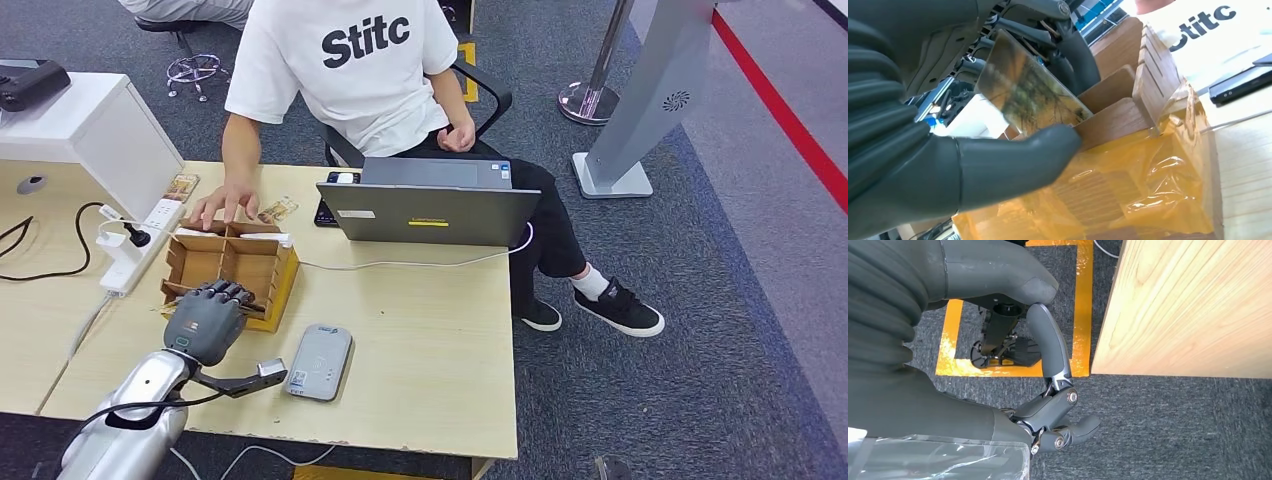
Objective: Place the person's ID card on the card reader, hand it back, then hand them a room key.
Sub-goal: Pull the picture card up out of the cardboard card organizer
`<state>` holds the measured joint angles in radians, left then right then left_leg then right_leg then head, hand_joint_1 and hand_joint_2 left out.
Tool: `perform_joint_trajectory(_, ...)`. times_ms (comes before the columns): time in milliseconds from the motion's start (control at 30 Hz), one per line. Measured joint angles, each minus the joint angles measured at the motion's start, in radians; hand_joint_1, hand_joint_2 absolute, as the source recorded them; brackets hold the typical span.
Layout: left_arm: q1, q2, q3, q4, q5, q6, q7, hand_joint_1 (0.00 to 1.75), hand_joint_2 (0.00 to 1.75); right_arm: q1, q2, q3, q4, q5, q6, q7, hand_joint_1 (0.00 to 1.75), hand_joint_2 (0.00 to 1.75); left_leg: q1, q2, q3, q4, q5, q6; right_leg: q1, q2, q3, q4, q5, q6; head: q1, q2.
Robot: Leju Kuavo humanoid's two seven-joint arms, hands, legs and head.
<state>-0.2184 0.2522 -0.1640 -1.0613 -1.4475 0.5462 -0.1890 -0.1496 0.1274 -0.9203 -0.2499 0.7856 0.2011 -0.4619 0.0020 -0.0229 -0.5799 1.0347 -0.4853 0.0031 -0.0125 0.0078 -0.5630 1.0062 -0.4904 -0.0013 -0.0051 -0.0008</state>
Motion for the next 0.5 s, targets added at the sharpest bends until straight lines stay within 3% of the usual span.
perform_joint_trajectory(200, -0.002, -0.023, 0.023, -0.013, 0.008, 0.034, -0.003, 1.75, 1.75, 0.000, 0.000, 0.000, 0.000, 0.000, 0.001, 0.001, 0.00, 1.75, 0.000, 0.000, 0.000, 0.000, 0.000, 0.000, 0.000, 0.000, 0.000, 0.000, 0.001, 0.000, 0.000, 0.000)
perform_joint_trajectory(500, -0.025, -0.068, 0.066, -0.139, 0.003, 0.034, -0.002, 1.75, 1.75, -0.001, 0.000, 0.006, 0.000, 0.001, 0.000, 0.005, 0.00, 1.75, 0.000, 0.000, 0.000, 0.000, 0.000, 0.000, 0.000, 0.000, 0.000, 0.000, 0.001, 0.000, 0.000, 0.000)
